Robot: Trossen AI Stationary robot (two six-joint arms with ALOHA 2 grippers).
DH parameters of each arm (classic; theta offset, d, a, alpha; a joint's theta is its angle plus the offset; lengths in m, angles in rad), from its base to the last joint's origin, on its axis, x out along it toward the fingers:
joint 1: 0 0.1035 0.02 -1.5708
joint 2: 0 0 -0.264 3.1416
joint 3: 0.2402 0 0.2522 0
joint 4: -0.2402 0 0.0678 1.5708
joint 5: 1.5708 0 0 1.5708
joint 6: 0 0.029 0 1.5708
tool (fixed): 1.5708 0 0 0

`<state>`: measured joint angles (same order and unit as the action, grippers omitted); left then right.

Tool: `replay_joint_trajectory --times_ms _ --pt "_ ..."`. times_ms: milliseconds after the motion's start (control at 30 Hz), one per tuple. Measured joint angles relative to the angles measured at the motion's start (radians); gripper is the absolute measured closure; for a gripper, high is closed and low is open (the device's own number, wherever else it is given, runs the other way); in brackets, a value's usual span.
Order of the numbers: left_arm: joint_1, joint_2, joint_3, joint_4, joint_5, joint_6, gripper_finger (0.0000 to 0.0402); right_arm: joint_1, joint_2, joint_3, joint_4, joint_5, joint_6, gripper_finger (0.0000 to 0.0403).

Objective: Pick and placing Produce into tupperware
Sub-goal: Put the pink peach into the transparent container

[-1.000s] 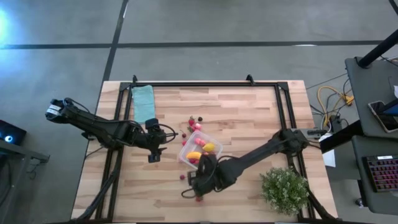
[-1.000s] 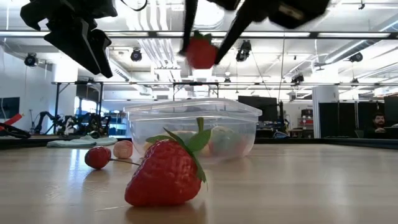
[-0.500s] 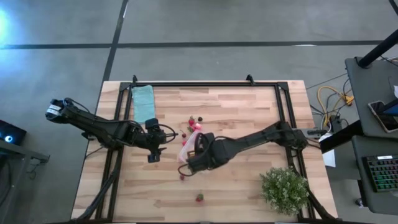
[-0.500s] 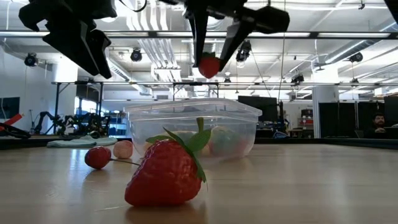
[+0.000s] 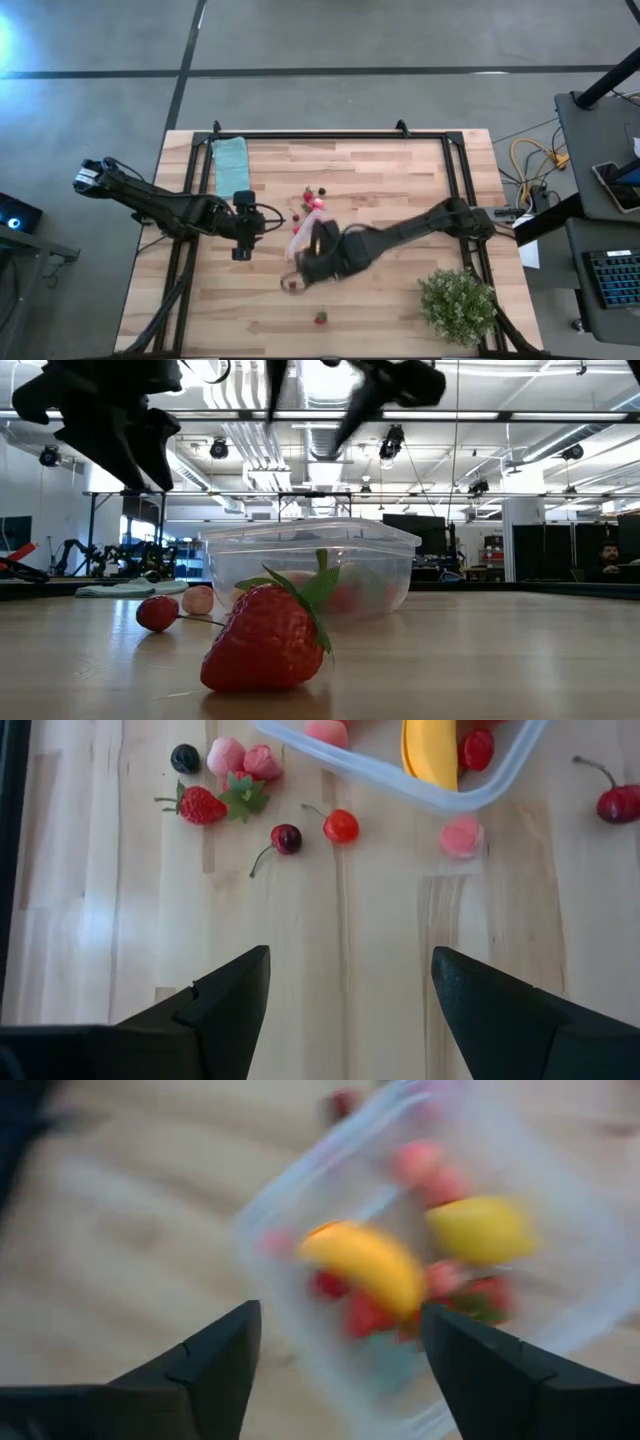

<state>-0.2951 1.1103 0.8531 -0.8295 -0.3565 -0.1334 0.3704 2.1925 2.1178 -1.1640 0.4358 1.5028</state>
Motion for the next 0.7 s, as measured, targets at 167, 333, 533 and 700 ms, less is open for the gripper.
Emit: replay_joint_trajectory --times_ms 167,333,533,700 --pt "0.0 0.0 -0.009 0.001 0.0 0.028 0.0139 0.111 0.0 0.0 0.078 0.033 -0.064 0.0141" --pt "0.0 0.0 -0.015 0.03 -0.006 0.051 0.0139 0.185 0.003 -0.022 0.082 -0.041 0.082 0.0152" --pt "0.0 0.0 -0.053 0.087 -0.009 0.069 0.0139 0.247 0.003 -0.055 0.105 -0.054 0.111 0.0157" --pt "0.0 0.0 -0.071 0.086 -0.008 0.063 0.0139 0.256 0.004 -0.08 0.106 -0.102 0.01 0.0157"
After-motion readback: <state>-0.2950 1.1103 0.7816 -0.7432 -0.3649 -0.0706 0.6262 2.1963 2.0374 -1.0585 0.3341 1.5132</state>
